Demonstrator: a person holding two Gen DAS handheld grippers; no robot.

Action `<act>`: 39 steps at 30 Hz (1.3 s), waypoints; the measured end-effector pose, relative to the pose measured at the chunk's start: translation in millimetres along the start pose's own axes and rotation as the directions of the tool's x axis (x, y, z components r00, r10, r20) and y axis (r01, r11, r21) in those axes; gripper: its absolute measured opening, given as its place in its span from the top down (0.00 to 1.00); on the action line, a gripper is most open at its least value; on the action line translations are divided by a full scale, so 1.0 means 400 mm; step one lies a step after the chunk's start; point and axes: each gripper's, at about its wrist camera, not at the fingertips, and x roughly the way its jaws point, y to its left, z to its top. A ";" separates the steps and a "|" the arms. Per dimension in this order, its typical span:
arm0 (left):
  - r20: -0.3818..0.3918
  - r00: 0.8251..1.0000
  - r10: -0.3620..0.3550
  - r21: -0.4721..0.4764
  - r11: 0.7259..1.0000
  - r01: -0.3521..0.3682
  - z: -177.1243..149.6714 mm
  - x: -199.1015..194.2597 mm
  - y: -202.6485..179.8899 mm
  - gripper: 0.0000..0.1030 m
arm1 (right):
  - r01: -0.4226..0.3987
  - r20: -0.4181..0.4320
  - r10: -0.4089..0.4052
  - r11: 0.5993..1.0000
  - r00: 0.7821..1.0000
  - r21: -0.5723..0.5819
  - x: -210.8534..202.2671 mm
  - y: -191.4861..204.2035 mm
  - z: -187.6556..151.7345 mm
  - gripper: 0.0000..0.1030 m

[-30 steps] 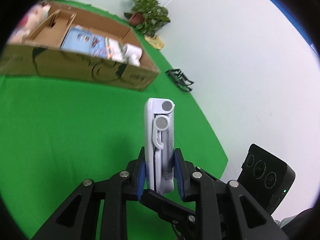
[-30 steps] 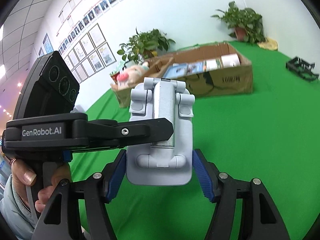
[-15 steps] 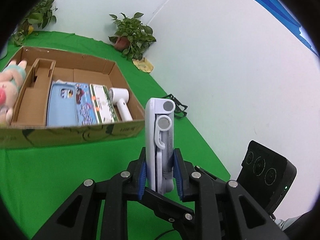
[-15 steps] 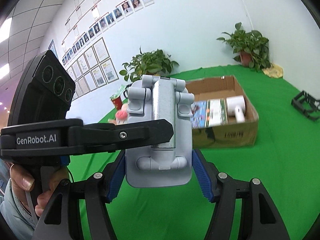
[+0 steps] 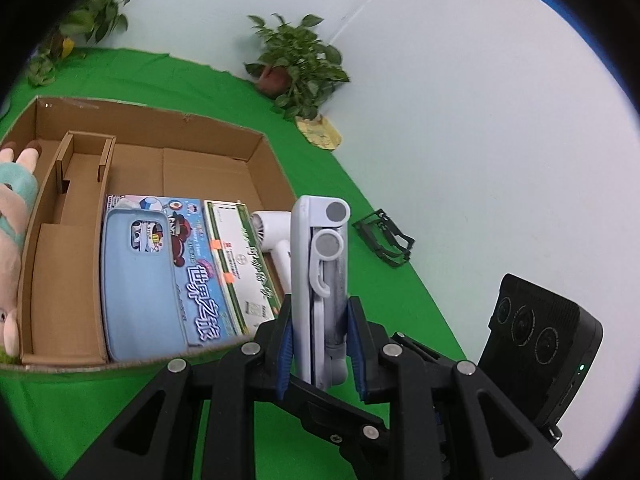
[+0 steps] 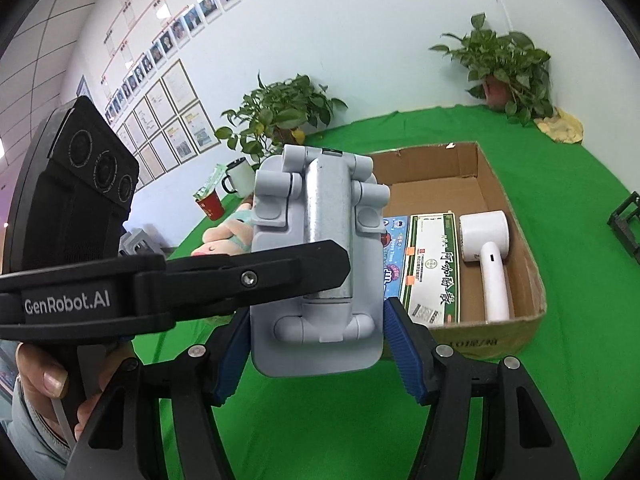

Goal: Organize objects
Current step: 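Lower the phone stand into the box beside the phone case and release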

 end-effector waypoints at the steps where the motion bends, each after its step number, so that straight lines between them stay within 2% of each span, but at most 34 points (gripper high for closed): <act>1: -0.005 1.000 0.003 -0.012 1.000 -0.003 0.010 0.012 0.011 0.78 | -0.008 -0.021 0.009 1.000 1.000 0.012 0.024 -0.014 0.017 0.40; 5: -0.041 0.999 0.000 -0.079 0.997 -0.003 0.049 0.068 0.063 0.78 | -0.016 -0.095 0.020 0.999 0.995 0.050 0.106 -0.064 0.066 0.40; 7: -0.054 0.998 -0.015 -0.124 0.992 0.008 0.060 0.100 0.097 0.78 | 0.007 -0.131 0.001 0.998 0.991 0.055 0.148 -0.084 0.082 0.40; 14: -0.127 0.992 -0.004 -0.203 0.979 -0.022 0.056 0.189 0.176 0.78 | 0.064 -0.247 -0.042 0.995 0.968 0.081 0.269 -0.145 0.079 0.41; 17: -0.142 0.990 -0.020 -0.236 0.972 -0.014 0.055 0.214 0.202 0.78 | 0.098 -0.271 -0.074 0.992 0.960 0.074 0.301 -0.158 0.074 0.42; 18: -0.150 0.989 -0.008 -0.241 0.970 -0.029 0.054 0.223 0.207 0.76 | 0.108 -0.274 -0.085 0.992 0.958 0.070 0.302 -0.153 0.071 0.48; 23: -0.187 0.982 -0.027 -0.266 0.964 -0.025 0.046 0.243 0.231 0.74 | 0.134 -0.298 -0.106 0.988 0.949 0.075 0.317 -0.158 0.070 0.46; 25: -0.193 0.981 -0.011 -0.262 0.964 -0.041 0.044 0.232 0.235 0.70 | 0.127 -0.294 -0.097 0.988 0.951 0.085 0.310 -0.155 0.066 0.45; 26: -0.192 0.981 -0.003 -0.263 0.963 -0.048 0.045 0.222 0.239 0.68 | 0.119 -0.293 -0.088 0.989 0.952 0.088 0.302 -0.147 0.064 0.42; 28: -0.169 0.985 0.019 -0.283 0.957 -0.067 0.050 0.189 0.248 0.62 | 0.085 -0.283 -0.047 0.988 0.958 0.126 0.292 -0.147 0.064 0.29; 29: -0.147 0.989 0.032 -0.279 0.958 -0.073 0.054 0.167 0.248 0.62 | 0.063 -0.276 -0.017 0.986 0.961 0.156 0.286 -0.148 0.062 0.22; 30: -0.105 0.993 0.052 -0.262 0.962 -0.079 0.059 0.136 0.244 0.60 | 0.056 -0.268 -0.012 0.986 0.963 0.157 0.274 -0.144 0.060 0.20; 31: -0.062 0.994 0.094 -0.235 0.966 -0.106 0.060 0.100 0.235 0.56 | 0.066 -0.246 -0.033 0.990 0.969 0.127 0.260 -0.133 0.060 0.19; 32: -0.022 0.989 0.143 -0.194 0.970 -0.145 0.059 0.067 0.220 0.54 | 0.086 -0.221 -0.063 0.991 0.973 0.099 0.247 -0.121 0.058 0.12; 33: 0.026 0.979 0.201 -0.138 0.971 -0.195 0.055 0.033 0.200 0.48 | 0.110 -0.186 -0.095 0.991 0.978 0.075 0.231 -0.110 0.055 0.00; 34: 0.082 0.958 0.275 -0.085 0.960 -0.268 0.046 0.001 0.177 0.40 | 0.139 -0.131 -0.131 0.989 0.983 0.048 0.207 -0.097 0.048 0.00; 35: 0.135 0.928 0.348 -0.044 0.937 -0.345 0.032 -0.026 0.158 0.35 | 0.175 -0.080 -0.173 0.985 0.982 0.014 0.188 -0.082 0.039 0.00; 36: 0.205 0.882 0.424 -0.004 0.902 -0.432 0.011 -0.052 0.137 0.25 | 0.214 -0.035 -0.215 0.977 0.976 -0.021 0.174 -0.067 0.027 0.00; 37: 0.268 0.834 0.482 0.015 0.863 -0.504 -0.011 -0.071 0.122 0.20 | 0.264 0.014 -0.263 0.962 0.965 -0.070 0.163 -0.046 0.009 0.00; 39: 0.379 0.722 0.579 0.030 0.772 -0.635 -0.063 -0.091 0.100 0.20 | 0.301 0.060 -0.296 0.948 0.953 -0.104 0.160 -0.026 -0.018 0.00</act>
